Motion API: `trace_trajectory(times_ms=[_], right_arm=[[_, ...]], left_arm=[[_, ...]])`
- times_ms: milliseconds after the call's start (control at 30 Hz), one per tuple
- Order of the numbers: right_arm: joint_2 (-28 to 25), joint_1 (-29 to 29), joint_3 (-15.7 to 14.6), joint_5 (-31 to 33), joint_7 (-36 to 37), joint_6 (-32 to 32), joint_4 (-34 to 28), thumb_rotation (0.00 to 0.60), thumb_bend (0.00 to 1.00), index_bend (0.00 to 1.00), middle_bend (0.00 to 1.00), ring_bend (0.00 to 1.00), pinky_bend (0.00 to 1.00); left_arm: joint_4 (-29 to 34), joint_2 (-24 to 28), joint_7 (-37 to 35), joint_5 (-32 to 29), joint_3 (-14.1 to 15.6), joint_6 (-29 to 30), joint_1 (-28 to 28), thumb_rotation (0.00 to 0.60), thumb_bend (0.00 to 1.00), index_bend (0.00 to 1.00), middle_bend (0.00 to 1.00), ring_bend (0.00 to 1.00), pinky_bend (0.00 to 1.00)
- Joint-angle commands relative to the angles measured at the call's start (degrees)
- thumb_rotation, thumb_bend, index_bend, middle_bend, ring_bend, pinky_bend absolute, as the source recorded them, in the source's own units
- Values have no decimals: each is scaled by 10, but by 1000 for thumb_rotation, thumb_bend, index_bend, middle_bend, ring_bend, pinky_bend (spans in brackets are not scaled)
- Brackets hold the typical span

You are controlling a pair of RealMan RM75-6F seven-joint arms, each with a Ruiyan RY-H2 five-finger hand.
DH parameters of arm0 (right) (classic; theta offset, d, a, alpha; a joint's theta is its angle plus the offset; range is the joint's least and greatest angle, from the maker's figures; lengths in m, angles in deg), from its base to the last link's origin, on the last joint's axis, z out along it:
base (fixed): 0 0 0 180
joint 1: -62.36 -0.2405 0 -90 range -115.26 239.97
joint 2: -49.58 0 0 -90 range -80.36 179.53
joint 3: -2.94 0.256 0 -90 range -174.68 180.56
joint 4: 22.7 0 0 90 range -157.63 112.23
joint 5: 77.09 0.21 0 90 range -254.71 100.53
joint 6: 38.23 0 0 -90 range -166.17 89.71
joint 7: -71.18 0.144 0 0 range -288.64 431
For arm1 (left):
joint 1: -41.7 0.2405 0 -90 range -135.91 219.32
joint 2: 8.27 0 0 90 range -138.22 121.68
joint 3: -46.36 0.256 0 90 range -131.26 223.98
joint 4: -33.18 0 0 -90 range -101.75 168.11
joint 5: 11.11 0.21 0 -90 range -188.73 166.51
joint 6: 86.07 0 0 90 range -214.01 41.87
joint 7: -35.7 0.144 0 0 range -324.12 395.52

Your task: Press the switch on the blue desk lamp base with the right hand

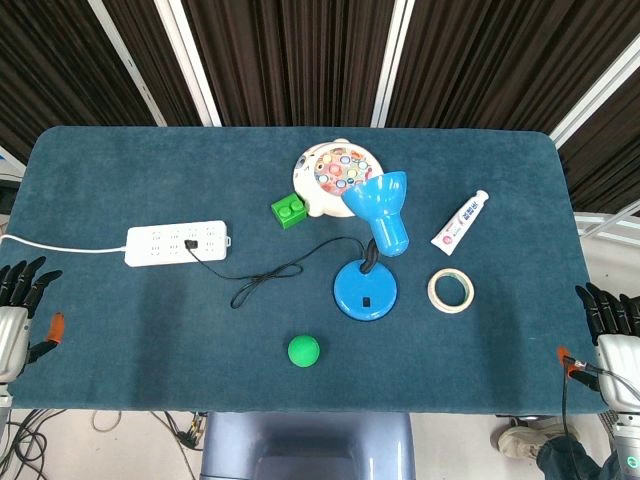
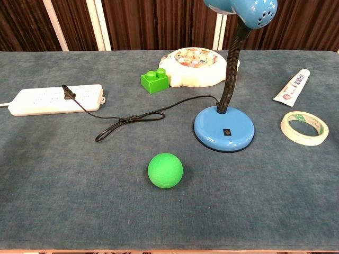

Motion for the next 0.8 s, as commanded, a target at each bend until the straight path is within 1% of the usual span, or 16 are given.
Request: trace_trajectory(times_ms=[33,300,633,700,800], right_arm=[[0,0,0,1,0,1,0,600,339,0,76,86,0],[-1,0,-3,-2,-1,3,-3,600,340,0,76,87,0],[-14,-1,-9,-9,21,11,-19,600,340,0,76,87,0],[-15,-1,-9,-11,21,11,-21,600,339,0,76,106,17],[-16,-1,-13,-18,20,11,-24,600,339,0,80,197,108]], left_arm=[[0,0,0,-1,0,-1,0,600,490,179,37,0,0],[2,1,0,-2,0,1,1,600,490,179,37,0,0],[6,2,-1,-7,-2,0,1,600,490,179,37,0,0],[6,1,0,-6,-2,-1,1,600,490,179,37,0,0],[7,1,-1,-8,-3,-2,0,600,490,179,37,0,0]])
